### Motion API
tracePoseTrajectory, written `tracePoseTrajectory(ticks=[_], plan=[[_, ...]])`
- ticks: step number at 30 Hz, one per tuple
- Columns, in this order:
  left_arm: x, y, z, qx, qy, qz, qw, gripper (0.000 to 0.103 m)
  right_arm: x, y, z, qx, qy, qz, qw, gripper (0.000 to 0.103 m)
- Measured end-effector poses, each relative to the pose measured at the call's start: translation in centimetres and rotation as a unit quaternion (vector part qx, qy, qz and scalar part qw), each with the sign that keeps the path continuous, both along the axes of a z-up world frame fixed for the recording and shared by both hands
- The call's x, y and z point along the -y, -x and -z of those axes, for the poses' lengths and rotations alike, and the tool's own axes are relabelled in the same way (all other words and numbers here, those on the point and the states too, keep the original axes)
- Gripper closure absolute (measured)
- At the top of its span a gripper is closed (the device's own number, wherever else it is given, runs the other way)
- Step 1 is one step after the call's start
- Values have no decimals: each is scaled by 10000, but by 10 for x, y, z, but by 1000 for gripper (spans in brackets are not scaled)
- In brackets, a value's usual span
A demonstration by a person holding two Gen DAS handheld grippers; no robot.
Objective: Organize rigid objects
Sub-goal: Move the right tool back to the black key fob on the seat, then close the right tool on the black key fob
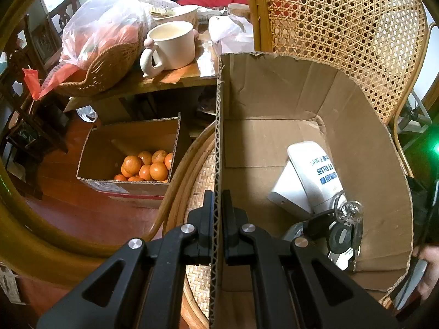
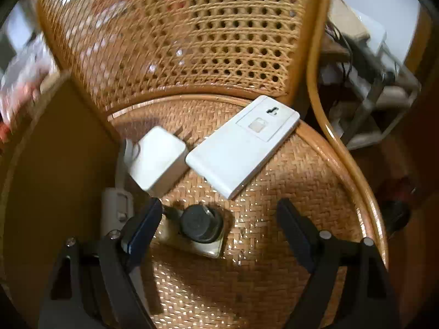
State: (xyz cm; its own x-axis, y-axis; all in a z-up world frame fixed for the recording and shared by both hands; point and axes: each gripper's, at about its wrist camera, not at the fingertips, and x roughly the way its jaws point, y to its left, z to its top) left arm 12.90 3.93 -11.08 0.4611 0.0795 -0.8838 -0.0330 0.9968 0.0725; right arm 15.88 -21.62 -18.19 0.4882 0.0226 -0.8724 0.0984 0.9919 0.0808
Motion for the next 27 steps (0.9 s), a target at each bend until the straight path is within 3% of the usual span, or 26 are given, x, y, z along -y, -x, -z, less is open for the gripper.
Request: tracePoseTrajectory(ticks=[3,5,6,12,13,19,24,27], plan=[[0,0,0,-2,13,-10,10000,98,-16,1,4,16,423,-289,9987,14],[0,0,1,-5,12,-15,10000,98,-16,3,2,71,332,-287,9990,30],[0,0,0,-5,11,-11,10000,98,-18,3,1,83,348,-335,9988,50],[1,0,0,-1,-6,8,10000,98,-22,2,-4,-114,282,-605,9977,51],[0,0,0,-4,-6,8,10000,98,-22,2,-6,-126,263,-612,9977,71],[0,1,0,-6,6,-19,10000,98,-3,4,-11,-207,-238,-365,9988,70],[0,1,-1,-11,23,-23,10000,98,-6,6,-12,-201,-28,-493,9986,70],[-1,0,-1,-10,13,-17,10000,98,-6,8,-17,-206,-185,-343,9990,70]])
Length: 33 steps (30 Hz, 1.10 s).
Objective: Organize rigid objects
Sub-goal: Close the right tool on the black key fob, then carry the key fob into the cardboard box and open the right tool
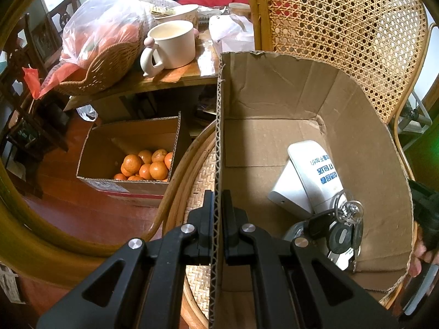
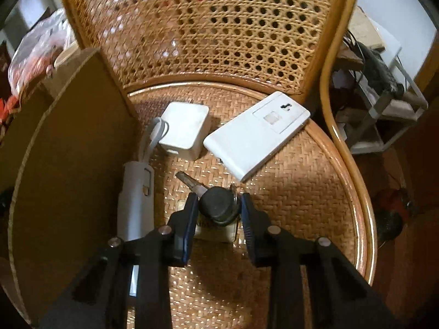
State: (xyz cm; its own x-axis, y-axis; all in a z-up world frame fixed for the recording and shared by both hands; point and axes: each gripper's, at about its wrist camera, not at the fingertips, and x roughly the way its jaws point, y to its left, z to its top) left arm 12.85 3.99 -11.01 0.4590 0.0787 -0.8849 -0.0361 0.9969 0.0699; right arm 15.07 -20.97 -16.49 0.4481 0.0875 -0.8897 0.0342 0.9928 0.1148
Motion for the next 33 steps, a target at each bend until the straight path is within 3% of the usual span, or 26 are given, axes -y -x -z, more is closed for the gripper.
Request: tracePoseTrajectory(ticks=[20,33], plan=[[-1,0,1,-9,31,-26,10000,98,10,14,-75,838,-1223,-17,9889,70],[0,1,0,-13,48,-36,10000,98,-30,40,-124,1305,-1692,-571,9752,70]])
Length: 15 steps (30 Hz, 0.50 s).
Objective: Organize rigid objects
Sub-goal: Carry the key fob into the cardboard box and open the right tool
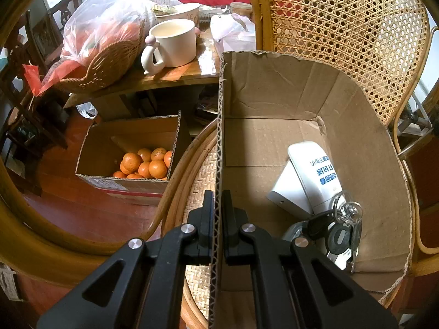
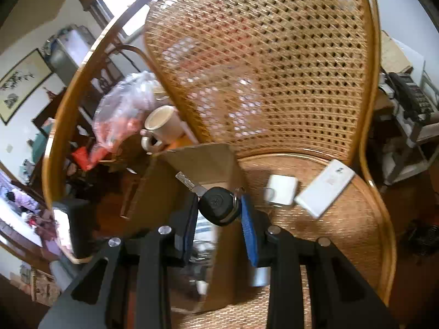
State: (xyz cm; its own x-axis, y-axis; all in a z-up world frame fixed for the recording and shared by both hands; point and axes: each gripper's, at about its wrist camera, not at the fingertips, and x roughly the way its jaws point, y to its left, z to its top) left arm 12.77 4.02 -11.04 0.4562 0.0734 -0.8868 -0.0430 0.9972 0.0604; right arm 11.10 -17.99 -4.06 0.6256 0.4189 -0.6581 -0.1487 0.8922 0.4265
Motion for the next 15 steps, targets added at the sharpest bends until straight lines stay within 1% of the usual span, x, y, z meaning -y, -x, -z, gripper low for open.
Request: tracePoseTrajectory(ticks=[3,8,12,15], plan=[[0,0,0,-2,8,-4,10000,98,-11,8,-11,142,-91,-167,9997,70],[1,1,0,3,20,-13,10000,98,-25,17,-21,297,-105,-405,9987,70],[1,1,-1,6,5,-7,10000,98,-30,22,-24,155,-253,-512,9982,70],[1,2,-1,2,26,-19,10000,98,-37,26,-24,123,-169,-652,9977,70]])
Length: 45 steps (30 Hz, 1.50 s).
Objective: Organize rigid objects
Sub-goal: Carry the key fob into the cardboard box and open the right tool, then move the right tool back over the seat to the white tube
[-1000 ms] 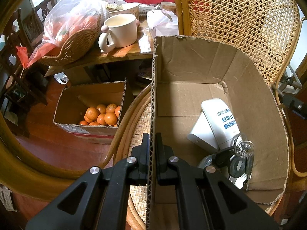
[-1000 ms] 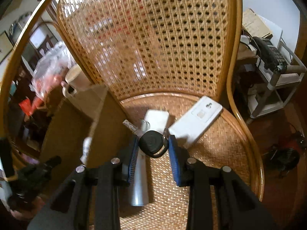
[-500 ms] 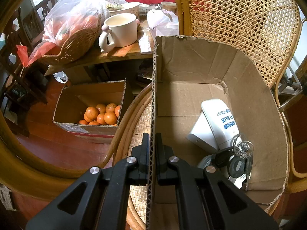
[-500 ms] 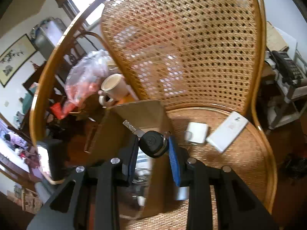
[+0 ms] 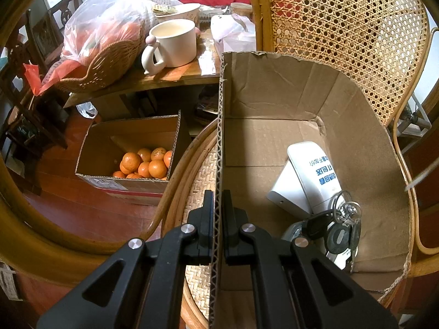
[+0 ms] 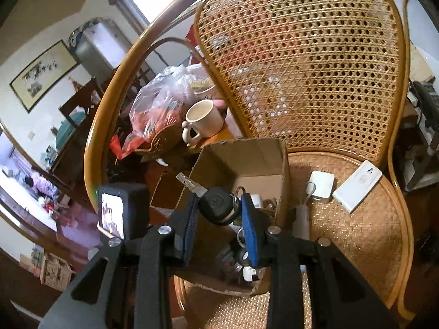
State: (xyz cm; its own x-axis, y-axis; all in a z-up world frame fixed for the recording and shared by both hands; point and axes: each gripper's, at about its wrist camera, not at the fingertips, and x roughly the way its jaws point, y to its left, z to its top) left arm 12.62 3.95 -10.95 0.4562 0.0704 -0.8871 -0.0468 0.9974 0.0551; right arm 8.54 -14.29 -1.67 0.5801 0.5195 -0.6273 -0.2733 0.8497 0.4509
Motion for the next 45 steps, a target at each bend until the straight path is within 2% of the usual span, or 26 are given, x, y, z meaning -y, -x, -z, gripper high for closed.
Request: tracePoseTrajectory(ticks=[4,9,16,20,22,26,28,31,41,45], plan=[[0,0,0,-1,-3,-5,10000,98,-14,4,10,-23,296,-231,9993,70],[-2,-1,0,-12,28,-25,10000,98,-23,12,23,-74,808,-239,9964,70],[-2,-1,-1,-14,32,-38,10000,98,-29,18,38,-239,1066,-372,9933,69],[-2,-1,1,-29,18,-46,10000,98,-27,16,39,-285,1026,-350,9937,68],[-2,-1,1,-43,13,-39,10000,98,-25,16,38,-302,958,-343,9943,57],[-3,-1,1,-39,46,-54,10000,98,-20,17,33,-254,877,-304,9954,47],[-3,-1,0,-17,55,-63,10000,98,-17,17,31,-205,901,-242,9954,30],[-2,0,-2,23,59,-74,10000,98,-6,15,29,-131,980,-43,9951,12],[-1,2,-4,43,52,-30,10000,99,37,-4,46,-390,1181,510,9909,10],[-4,1,-3,21,154,-76,9999,99,53,-8,57,-542,1072,696,9903,10]])
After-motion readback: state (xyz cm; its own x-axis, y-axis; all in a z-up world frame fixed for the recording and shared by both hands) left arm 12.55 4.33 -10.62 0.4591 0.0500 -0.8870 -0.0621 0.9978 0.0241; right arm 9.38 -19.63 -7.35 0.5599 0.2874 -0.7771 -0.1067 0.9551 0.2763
